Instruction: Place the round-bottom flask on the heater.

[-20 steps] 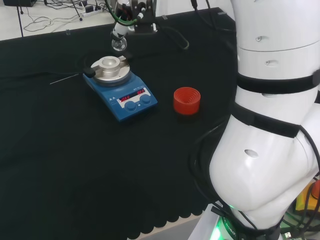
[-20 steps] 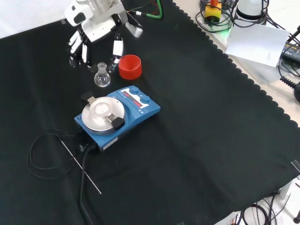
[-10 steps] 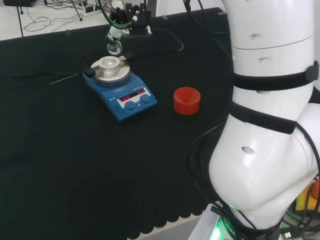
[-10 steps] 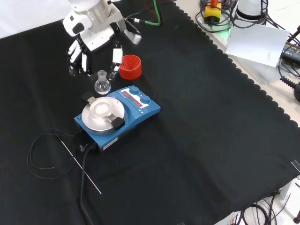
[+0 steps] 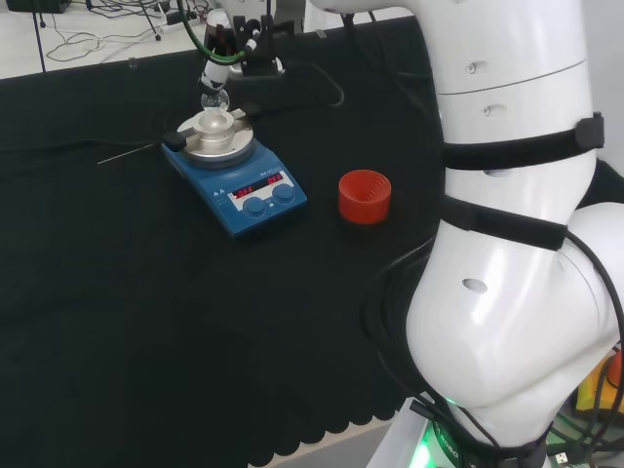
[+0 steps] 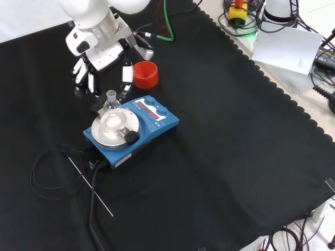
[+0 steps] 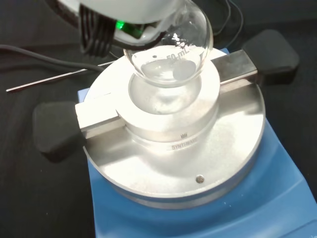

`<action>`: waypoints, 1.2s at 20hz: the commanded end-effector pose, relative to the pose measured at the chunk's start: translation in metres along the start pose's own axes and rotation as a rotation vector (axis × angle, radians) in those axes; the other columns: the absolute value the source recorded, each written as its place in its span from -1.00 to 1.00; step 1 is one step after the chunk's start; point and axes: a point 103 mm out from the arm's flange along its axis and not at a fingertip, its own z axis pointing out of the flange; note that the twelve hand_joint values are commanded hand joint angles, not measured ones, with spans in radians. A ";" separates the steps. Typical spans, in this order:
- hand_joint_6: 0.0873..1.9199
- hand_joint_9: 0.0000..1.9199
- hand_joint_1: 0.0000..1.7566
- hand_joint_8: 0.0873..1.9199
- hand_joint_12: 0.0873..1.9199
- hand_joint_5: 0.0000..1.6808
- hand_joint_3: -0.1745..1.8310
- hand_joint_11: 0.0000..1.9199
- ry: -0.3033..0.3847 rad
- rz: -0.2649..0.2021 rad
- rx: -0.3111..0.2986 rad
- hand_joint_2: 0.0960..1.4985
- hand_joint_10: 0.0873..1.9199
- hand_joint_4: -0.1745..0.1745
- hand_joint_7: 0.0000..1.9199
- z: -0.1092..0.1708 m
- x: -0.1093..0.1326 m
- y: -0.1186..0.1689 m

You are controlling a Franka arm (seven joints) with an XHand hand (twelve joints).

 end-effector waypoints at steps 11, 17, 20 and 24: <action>-0.12 -0.37 0.25 -0.42 0.35 0.39 -0.11 -0.63 -0.017 -0.004 0.055 -0.17 -0.47 1.00 -0.63 0.021 0.001 0.019; -0.13 -0.37 0.25 -0.42 0.35 0.39 -0.11 -0.63 -0.021 0.004 0.061 -0.17 -0.47 1.00 -0.63 0.026 -0.001 0.021; -0.12 -0.38 0.24 -0.41 0.35 0.38 -0.12 -0.63 -0.015 0.005 0.069 -0.16 -0.47 1.00 -0.64 0.027 -0.001 0.022; -0.12 -0.41 0.21 -0.40 0.36 0.31 -0.35 -0.64 -0.001 0.001 0.086 0.03 -0.44 1.00 -0.68 0.028 -0.003 0.022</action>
